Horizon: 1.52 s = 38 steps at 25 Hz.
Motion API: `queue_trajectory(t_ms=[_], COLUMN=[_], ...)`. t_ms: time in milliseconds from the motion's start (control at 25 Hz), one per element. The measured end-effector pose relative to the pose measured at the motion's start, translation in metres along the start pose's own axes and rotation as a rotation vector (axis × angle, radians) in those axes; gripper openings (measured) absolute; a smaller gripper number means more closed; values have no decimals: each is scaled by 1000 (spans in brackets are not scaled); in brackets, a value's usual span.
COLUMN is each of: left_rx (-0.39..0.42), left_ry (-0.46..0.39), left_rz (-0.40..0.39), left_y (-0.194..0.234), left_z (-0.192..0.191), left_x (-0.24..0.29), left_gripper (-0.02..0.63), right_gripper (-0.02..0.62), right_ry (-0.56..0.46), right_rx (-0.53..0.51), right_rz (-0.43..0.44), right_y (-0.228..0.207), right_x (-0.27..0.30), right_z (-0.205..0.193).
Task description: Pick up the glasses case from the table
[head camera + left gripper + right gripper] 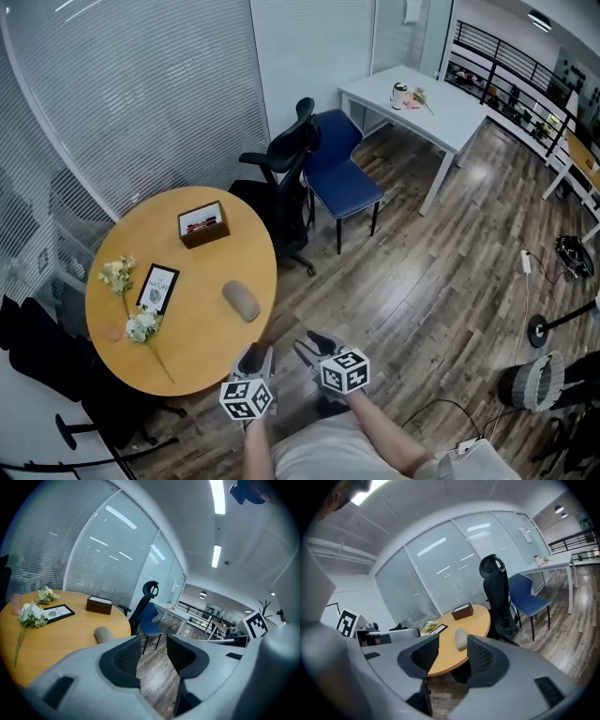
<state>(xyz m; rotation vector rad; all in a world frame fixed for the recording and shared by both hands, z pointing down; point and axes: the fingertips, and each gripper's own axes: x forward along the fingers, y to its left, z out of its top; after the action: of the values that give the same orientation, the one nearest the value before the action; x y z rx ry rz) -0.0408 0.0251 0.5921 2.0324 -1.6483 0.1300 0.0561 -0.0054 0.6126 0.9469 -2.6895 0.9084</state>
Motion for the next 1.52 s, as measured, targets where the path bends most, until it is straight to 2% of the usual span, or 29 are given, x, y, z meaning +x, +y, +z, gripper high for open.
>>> queue_trajectory(t_ms=[400,840,1200,1520], left_rx=[-22,-46,-68,-66], left_ry=[-52,-42,-31,-18], left_rz=[60,130,152,151], left_y=[5,17,38,78], left_z=[27,17,15,35], left_x=[36,36,36,43], left_gripper=[152,152,152,152], right_gripper=[176,176,176,176], right_ry=[21,52,100,83], right_rx=[-30,-6,9,31], right_rz=[61,103,94,61], right_y=[-32,-42,-47,-42], right_x=[25,39,55,98], right_z=[33,30,14,27])
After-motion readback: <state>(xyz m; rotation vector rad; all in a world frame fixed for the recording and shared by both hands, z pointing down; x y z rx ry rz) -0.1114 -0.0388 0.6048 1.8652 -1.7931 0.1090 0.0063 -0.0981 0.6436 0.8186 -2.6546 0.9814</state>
